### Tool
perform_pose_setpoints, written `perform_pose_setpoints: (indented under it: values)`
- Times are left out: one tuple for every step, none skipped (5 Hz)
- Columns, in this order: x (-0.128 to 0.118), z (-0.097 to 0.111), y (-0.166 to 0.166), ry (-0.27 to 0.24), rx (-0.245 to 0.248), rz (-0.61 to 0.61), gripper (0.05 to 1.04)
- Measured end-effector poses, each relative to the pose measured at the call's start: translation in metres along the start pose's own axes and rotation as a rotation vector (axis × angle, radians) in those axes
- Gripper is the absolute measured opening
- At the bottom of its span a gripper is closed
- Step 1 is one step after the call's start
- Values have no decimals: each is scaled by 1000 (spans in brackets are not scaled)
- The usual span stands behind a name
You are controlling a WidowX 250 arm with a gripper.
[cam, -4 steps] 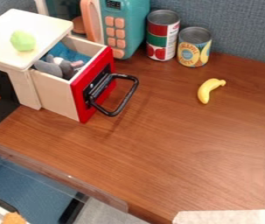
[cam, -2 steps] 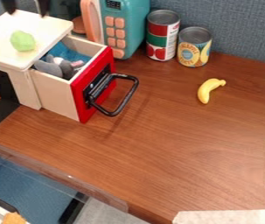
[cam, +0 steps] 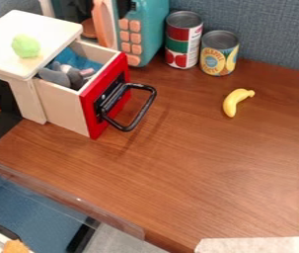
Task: Move the banana toy to the bottom side of the table
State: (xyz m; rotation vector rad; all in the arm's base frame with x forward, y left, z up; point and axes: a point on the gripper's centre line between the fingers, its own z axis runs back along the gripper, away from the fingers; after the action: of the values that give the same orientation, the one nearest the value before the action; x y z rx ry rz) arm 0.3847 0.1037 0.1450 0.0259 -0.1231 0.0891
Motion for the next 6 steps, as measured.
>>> perform_pose_setpoints:
  values:
    - [8, -5, -58, -13, -12, -111, 999]
    - [8, -40, -109, 30, 12, -184, 999]
    - [10, -68, -143, 28, 19, -216, 999]
    - [8, -101, -161, 42, 9, -212, 999]
    - [13, -121, -172, 17, -34, -180, 999]
    - [18, -134, -171, -1, -70, -121, 999]
